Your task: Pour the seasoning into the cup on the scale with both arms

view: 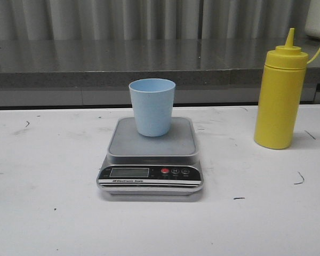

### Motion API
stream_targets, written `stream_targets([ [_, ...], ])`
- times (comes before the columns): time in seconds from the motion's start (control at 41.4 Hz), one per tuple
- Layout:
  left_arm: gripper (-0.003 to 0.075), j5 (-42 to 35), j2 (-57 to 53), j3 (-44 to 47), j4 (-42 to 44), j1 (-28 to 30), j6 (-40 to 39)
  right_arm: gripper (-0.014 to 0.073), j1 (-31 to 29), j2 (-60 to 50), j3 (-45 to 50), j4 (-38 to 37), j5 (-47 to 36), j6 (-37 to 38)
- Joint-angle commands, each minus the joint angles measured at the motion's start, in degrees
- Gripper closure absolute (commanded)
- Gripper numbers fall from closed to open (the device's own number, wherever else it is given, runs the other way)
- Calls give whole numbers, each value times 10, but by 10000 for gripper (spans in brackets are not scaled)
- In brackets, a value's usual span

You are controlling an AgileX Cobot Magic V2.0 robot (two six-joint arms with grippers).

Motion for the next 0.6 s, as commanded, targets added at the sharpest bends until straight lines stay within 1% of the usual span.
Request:
stream_targets([
  [0.0, 740, -44, -9, 14, -5, 0, 1, 660, -3, -10, -4, 0, -43, -7],
  [0.338, 740, -44, -9, 14, -5, 0, 1, 660, -3, -10, -4, 0, -43, -7],
  [0.483, 740, -44, -9, 14, -5, 0, 1, 660, 14, -10, -4, 0, -42, -7],
  [0.58, 740, -44, -9, 14, -5, 0, 1, 660, 14, -10, -4, 0, -42, -7],
])
